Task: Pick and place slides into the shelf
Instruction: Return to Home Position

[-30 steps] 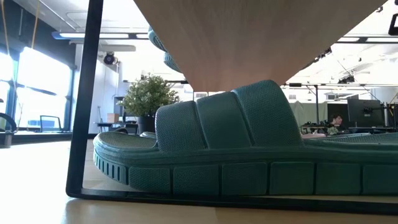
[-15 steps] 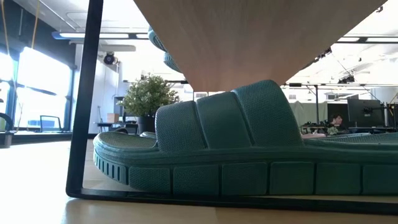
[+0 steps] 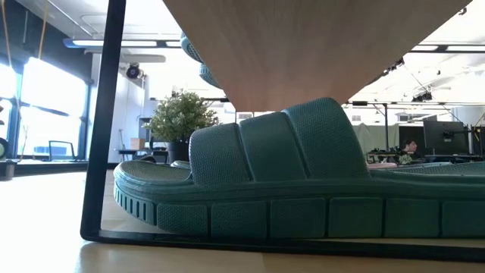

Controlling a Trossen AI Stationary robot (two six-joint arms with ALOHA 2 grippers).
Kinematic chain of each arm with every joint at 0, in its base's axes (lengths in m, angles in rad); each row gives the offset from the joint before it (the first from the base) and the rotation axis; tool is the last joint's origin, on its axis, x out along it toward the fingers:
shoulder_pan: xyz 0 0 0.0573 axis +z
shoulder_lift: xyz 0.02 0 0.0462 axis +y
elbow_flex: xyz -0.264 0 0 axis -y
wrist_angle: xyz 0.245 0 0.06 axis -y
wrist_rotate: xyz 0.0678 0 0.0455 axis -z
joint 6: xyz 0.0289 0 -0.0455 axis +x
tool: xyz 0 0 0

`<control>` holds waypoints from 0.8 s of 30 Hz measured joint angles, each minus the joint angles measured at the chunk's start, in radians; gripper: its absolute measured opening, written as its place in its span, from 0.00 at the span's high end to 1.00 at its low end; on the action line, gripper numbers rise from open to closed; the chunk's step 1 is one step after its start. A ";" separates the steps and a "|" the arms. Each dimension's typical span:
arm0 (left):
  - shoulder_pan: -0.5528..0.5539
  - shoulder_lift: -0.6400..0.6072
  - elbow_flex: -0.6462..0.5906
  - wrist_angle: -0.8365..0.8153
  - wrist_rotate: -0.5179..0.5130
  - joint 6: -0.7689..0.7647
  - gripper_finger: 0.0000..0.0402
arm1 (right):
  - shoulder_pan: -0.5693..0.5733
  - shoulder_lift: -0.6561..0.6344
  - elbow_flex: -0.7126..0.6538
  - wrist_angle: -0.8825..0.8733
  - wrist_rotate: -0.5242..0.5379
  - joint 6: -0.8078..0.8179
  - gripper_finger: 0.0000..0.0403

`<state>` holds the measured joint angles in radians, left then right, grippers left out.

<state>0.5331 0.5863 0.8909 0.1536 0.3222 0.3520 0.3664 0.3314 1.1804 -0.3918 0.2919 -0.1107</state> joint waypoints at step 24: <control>0.063 -0.363 -0.002 -0.417 -0.172 -0.020 0.98 | 0.000 -0.305 -0.260 0.081 0.037 0.069 1.00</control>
<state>0.5957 0.2234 0.8890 -0.2635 0.1506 0.3323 0.3664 0.0262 0.9207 -0.3104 0.3287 -0.0418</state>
